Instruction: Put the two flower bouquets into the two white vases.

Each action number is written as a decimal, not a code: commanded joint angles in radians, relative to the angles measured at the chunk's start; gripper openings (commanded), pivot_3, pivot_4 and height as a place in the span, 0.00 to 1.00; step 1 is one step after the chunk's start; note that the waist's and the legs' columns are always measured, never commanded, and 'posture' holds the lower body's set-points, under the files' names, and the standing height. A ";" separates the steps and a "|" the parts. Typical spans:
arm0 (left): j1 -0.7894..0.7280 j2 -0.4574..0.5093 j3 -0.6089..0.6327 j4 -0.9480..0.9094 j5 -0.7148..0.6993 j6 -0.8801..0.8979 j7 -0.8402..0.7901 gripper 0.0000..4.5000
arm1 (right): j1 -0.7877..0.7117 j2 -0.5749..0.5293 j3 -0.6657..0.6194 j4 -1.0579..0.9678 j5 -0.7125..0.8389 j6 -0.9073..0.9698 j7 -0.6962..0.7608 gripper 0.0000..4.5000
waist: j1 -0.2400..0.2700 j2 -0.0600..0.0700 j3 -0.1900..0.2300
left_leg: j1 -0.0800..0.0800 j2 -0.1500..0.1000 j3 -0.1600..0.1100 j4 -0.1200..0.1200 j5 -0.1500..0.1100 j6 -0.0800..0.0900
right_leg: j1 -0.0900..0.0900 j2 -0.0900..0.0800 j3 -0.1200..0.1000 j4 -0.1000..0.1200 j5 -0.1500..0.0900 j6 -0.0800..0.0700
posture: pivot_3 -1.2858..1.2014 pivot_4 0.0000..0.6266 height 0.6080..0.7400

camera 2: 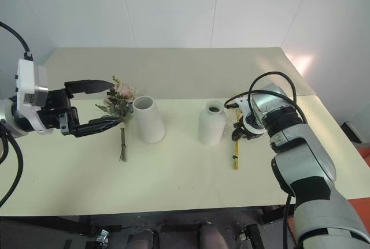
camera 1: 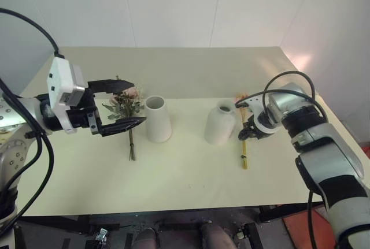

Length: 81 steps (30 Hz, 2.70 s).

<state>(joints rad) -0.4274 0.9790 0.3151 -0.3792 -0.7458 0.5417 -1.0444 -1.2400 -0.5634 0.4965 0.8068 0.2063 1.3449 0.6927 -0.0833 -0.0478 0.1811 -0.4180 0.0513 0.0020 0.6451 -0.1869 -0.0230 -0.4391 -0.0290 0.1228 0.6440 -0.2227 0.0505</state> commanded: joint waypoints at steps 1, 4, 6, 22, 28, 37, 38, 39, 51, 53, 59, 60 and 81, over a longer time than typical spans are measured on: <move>-0.009 0.010 0.032 -0.017 -0.009 -0.014 0.000 1.00 | -0.009 0.007 -0.023 0.020 -0.031 -0.035 0.027 0.18 | -0.006 0.000 0.000 | 0.001 0.000 0.000 0.000 0.000 0.000 | 0.000 0.000 0.000 0.000 0.000 0.000 | 0.52 0.24 1.00; -0.016 0.013 0.028 -0.010 -0.005 -0.017 -0.003 1.00 | -0.008 0.007 -0.054 0.018 -0.045 -0.024 0.018 0.01 | -0.016 0.000 0.000 | 0.001 0.000 0.000 0.000 0.000 0.000 | 0.000 0.000 0.000 0.001 0.000 0.000 | 0.52 0.24 1.00; -0.020 0.013 0.025 -0.008 -0.003 -0.018 -0.003 1.00 | -0.005 0.003 -0.096 0.018 -0.046 -0.014 0.001 0.01 | -0.019 0.000 0.000 | 0.001 0.000 -0.001 0.000 0.000 0.000 | 0.000 0.000 0.000 0.001 0.000 0.000 | 0.52 0.24 1.00; -0.041 0.001 0.002 0.041 -0.025 0.023 -0.005 1.00 | 0.176 0.150 -0.875 -0.632 0.115 -0.527 -0.447 0.01 | -0.020 0.001 0.001 | -0.002 0.000 -0.002 0.000 0.000 0.000 | -0.003 0.001 0.000 0.001 0.000 0.001 | 0.52 0.24 1.00; -0.056 0.000 -0.012 0.051 -0.026 0.042 -0.009 1.00 | 0.189 0.224 -0.919 -0.827 0.285 -0.584 -0.385 0.01 | -0.017 0.002 0.001 | -0.002 0.001 -0.002 0.000 0.000 0.000 | -0.002 0.001 0.000 0.001 0.000 0.000 | 0.52 0.24 1.00; -0.061 0.012 -0.006 0.050 -0.021 0.047 -0.019 1.00 | 0.320 0.211 -0.866 -1.064 0.456 -0.520 -0.337 0.01 | -0.013 0.002 0.001 | -0.003 0.001 -0.003 0.000 0.000 0.000 | -0.001 0.001 -0.001 0.001 0.000 0.000 | 0.52 0.24 1.00; -0.061 0.012 -0.005 0.050 -0.019 0.046 -0.020 1.00 | 0.338 0.200 -0.852 -1.077 0.456 -0.524 -0.326 0.01 | -0.013 0.002 0.001 | -0.002 0.001 -0.003 0.000 0.000 0.000 | -0.001 0.001 -0.001 0.001 0.000 0.000 | 0.52 0.24 1.00; -0.061 0.012 -0.005 0.050 -0.018 0.046 -0.020 1.00 | 0.359 0.190 -0.841 -1.086 0.456 -0.532 -0.313 0.01 | -0.013 0.002 0.001 | -0.002 0.001 -0.003 0.000 0.000 0.000 | -0.002 0.001 -0.001 0.002 0.000 0.000 | 0.52 0.24 1.00; -0.060 0.019 -0.001 0.044 -0.021 0.056 -0.019 1.00 | 0.478 0.145 -0.778 -1.141 0.468 -0.569 -0.248 0.01 | -0.013 0.002 0.001 | -0.002 0.001 -0.003 0.000 0.000 0.000 | -0.002 0.001 -0.001 0.002 0.000 0.000 | 0.52 0.24 1.00; -0.063 0.020 -0.001 0.047 -0.021 0.057 -0.021 1.00 | 0.490 0.145 -0.772 -1.146 0.463 -0.574 -0.244 0.01 | -0.013 0.002 0.001 | -0.002 0.001 -0.003 0.000 0.000 0.000 | -0.002 0.001 -0.001 0.002 0.000 0.000 | 0.52 0.24 1.00; -0.075 0.011 0.001 0.057 -0.027 0.061 -0.013 1.00 | 0.571 0.135 -0.710 -1.156 0.382 -0.655 -0.228 0.01 | -0.013 0.002 0.001 | -0.002 0.001 -0.003 0.000 0.000 0.000 | -0.002 0.001 -0.001 0.002 0.000 0.000 | 0.52 0.24 1.00; -0.079 0.005 0.007 0.057 -0.038 0.068 -0.005 1.00 | 0.590 0.134 -0.694 -1.159 0.359 -0.682 -0.228 0.01 | -0.012 0.002 0.001 | -0.002 0.001 -0.003 0.000 0.000 0.000 | -0.002 0.001 -0.001 0.002 0.000 0.000 | 0.52 0.24 1.00; 0.012 0.028 0.107 0.038 -0.089 0.196 0.152 1.00 | 0.810 -0.026 -0.695 -1.241 0.353 -0.769 -0.064 0.99 | -0.010 0.002 0.001 | -0.001 0.001 -0.003 0.000 0.000 0.000 | -0.001 0.001 -0.001 0.002 0.000 0.000 | 0.52 0.24 1.00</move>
<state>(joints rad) -0.4187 0.9866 0.3832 -0.3265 -0.8548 0.7218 -0.9324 -0.4177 -0.5554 -0.1498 -0.3905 0.5269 0.5615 0.5938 -0.0936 -0.0461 0.1823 -0.4187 0.0521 -0.0007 0.6450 -0.1868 -0.0229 -0.4397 -0.0279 0.1219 0.6457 -0.2231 0.0502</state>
